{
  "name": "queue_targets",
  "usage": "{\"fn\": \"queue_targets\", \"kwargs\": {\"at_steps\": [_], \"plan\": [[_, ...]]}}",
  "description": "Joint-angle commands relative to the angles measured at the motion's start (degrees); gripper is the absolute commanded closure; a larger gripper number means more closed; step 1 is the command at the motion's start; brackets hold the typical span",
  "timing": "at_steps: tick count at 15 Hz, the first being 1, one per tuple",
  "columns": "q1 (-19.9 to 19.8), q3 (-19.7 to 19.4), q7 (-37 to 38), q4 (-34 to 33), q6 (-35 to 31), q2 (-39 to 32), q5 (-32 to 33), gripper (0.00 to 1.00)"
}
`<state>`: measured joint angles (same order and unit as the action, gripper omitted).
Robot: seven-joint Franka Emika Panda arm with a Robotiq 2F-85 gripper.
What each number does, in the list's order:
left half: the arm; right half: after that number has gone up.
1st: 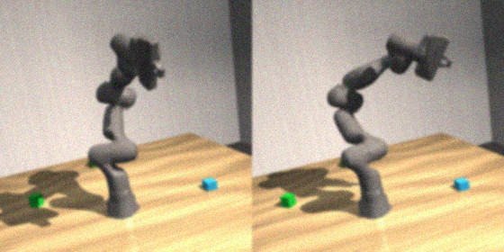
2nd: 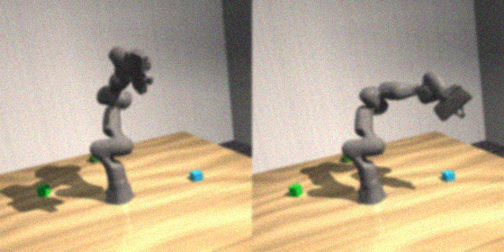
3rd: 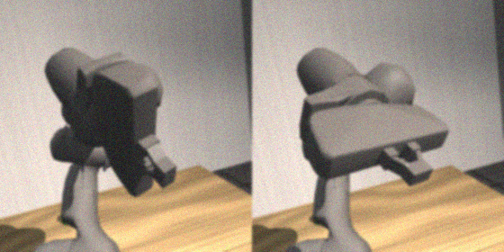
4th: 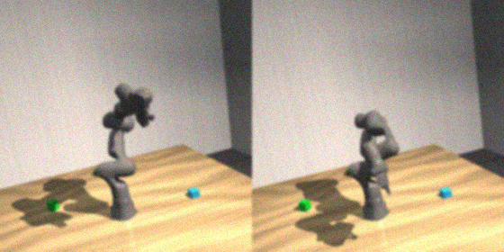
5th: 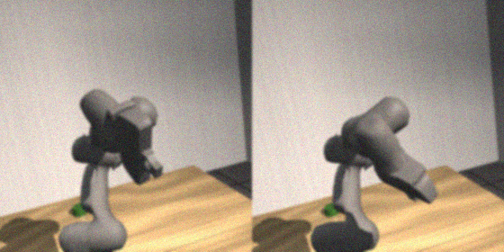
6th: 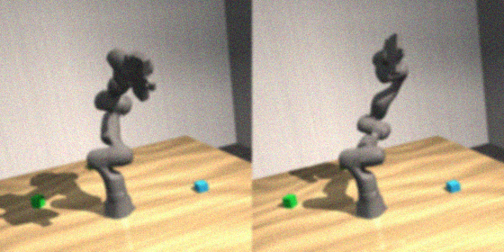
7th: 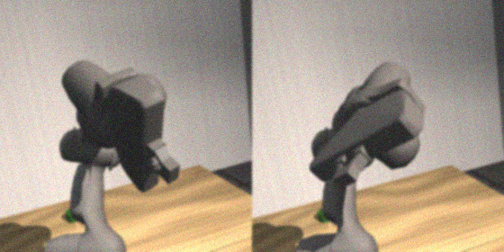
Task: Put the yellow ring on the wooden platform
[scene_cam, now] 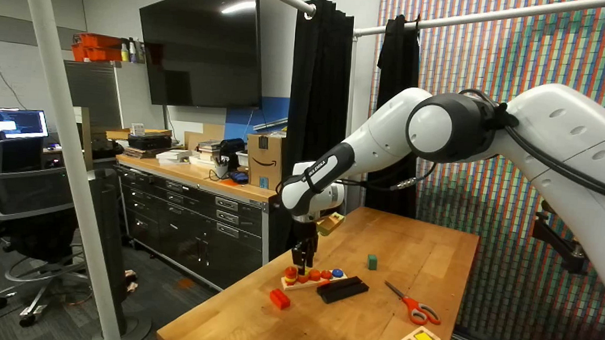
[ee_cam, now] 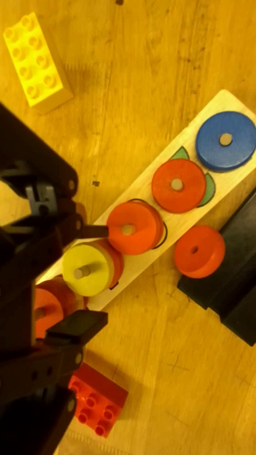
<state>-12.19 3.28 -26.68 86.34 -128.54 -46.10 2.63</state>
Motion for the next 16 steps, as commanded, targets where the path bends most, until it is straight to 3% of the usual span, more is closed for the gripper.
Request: {"fn": "queue_targets", "kwargs": {"at_steps": [1,3,6,16], "plan": [[0.8,-1.1,1.6,2.5,0.5,2.2,0.3,0.11],[1.1,-1.5,2.4,3.3,0.5,2.9,0.5,0.0],[2.9,-2.8,5.9,5.8,0.6,6.6,2.0,0.0],[12.6,-7.7,25.2,27.1,-1.4,35.4,15.8,0.0]]}}
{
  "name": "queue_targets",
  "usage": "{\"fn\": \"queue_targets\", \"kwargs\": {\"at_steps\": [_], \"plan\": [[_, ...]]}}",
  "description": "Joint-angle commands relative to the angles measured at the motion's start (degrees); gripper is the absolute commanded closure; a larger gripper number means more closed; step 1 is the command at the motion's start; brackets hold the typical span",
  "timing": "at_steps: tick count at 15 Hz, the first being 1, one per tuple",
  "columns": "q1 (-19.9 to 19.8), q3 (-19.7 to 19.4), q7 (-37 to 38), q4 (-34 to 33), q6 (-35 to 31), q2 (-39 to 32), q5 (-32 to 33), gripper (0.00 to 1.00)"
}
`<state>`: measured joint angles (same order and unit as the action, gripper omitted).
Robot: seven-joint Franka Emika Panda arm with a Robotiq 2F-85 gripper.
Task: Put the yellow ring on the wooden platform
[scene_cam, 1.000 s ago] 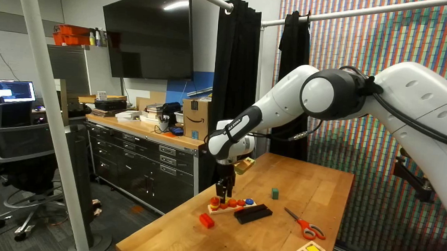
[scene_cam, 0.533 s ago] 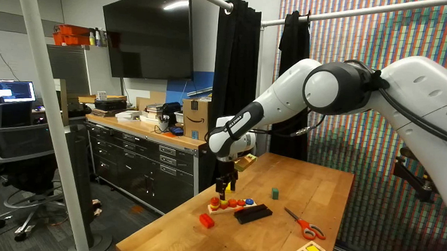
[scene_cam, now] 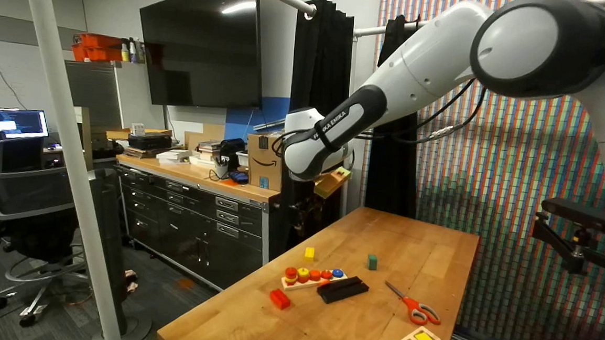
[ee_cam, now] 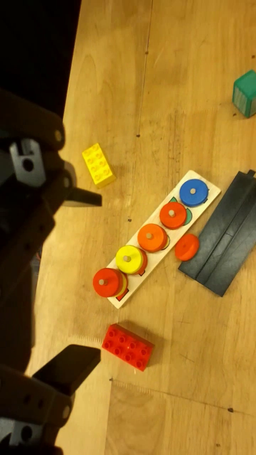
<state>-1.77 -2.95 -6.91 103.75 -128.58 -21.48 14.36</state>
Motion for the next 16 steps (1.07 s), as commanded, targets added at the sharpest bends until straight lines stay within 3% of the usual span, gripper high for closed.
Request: {"fn": "queue_targets", "kwargs": {"at_steps": [1,7,12,16], "plan": [[2.3,-1.4,6.9,12.0,-1.1,13.9,5.1,0.0],[0.4,-0.2,5.5,25.0,2.4,33.1,3.9,0.0],[1.6,-2.5,-8.7,33.0,13.5,49.7,-5.5,0.0],[3.0,-5.2,-18.6,34.5,26.0,59.5,-11.6,0.0]]}}
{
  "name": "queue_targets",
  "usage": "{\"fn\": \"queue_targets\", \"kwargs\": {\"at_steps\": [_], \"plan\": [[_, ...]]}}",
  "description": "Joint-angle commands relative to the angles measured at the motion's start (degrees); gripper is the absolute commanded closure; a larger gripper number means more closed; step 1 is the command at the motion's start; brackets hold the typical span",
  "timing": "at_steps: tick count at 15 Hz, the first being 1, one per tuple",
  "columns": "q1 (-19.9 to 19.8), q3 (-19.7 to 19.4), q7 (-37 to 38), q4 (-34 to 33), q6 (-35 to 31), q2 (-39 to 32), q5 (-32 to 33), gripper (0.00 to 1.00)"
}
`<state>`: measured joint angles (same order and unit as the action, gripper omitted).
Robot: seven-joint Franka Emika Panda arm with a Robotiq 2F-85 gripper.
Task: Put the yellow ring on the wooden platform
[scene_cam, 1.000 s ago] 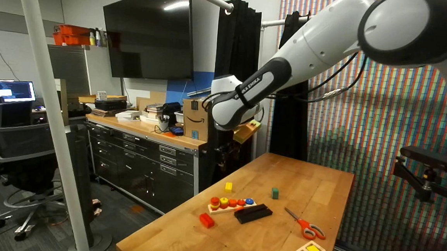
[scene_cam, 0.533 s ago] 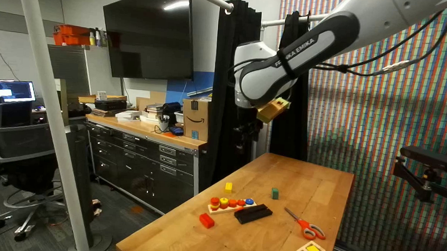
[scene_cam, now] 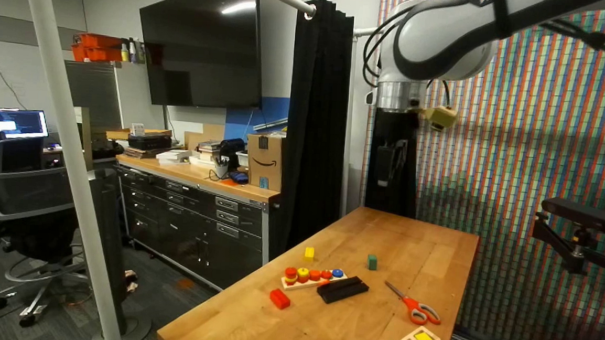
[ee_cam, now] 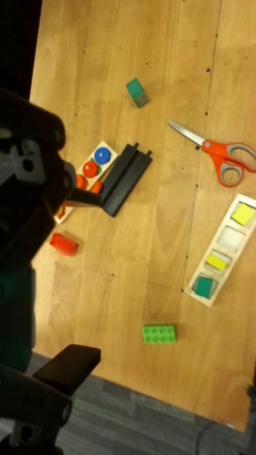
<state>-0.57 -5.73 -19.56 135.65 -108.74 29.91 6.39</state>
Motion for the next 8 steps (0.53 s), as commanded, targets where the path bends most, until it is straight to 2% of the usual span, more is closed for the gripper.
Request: {"fn": "queue_targets", "kwargs": {"at_steps": [1,3,4,8], "plan": [[1.8,-2.8,-6.7,2.7,8.9,9.8,-4.1,0.0],[1.6,-3.2,-6.6,3.2,13.0,13.2,-4.3,0.0],[1.4,-2.7,-5.2,1.5,10.9,9.1,-2.8,0.0],[1.5,-3.1,-5.5,2.9,12.9,12.6,-2.8,0.0]]}}
